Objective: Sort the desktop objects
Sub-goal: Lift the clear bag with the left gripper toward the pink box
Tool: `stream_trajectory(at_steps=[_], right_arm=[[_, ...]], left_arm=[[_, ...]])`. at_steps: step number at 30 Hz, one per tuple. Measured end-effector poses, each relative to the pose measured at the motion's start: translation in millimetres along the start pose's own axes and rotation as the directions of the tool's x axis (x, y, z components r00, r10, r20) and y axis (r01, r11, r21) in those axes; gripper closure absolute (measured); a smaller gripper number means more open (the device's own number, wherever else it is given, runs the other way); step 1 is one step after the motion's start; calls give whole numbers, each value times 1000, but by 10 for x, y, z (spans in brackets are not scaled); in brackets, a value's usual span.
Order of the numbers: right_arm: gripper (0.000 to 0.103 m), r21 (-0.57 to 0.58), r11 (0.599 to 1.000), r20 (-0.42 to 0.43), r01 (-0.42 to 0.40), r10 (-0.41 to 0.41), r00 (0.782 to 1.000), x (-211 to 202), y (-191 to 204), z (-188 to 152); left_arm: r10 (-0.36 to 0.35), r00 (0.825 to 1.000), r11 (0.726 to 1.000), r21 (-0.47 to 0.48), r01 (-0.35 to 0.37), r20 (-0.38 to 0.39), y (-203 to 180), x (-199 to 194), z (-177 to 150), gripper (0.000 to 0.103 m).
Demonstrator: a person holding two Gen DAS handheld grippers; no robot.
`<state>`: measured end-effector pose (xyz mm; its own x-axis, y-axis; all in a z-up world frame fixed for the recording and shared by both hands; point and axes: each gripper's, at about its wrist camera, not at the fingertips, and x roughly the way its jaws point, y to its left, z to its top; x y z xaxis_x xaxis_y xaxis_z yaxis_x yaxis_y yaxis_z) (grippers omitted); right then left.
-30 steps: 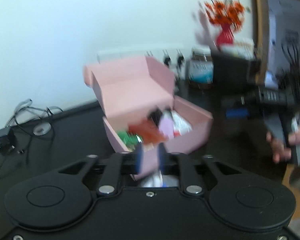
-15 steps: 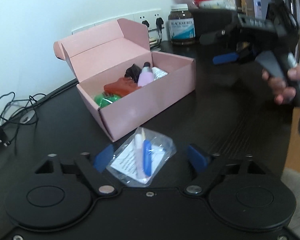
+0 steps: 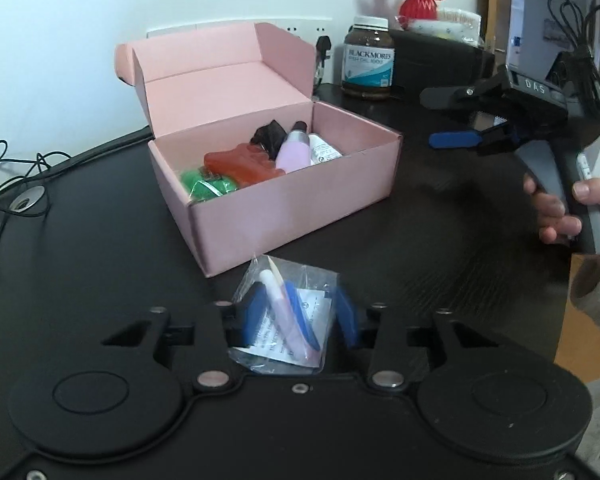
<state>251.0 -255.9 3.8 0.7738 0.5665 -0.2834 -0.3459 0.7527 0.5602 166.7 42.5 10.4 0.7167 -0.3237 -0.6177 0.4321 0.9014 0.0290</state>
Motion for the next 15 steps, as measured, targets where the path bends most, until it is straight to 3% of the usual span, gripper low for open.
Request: stream_trajectory(at_steps=[15], right_arm=[[1, -1, 1000, 8, -3, 3, 1000, -13, 1, -7]], left_arm=[[39, 997, 996, -77, -34, 67, 30, -199, -28, 78]])
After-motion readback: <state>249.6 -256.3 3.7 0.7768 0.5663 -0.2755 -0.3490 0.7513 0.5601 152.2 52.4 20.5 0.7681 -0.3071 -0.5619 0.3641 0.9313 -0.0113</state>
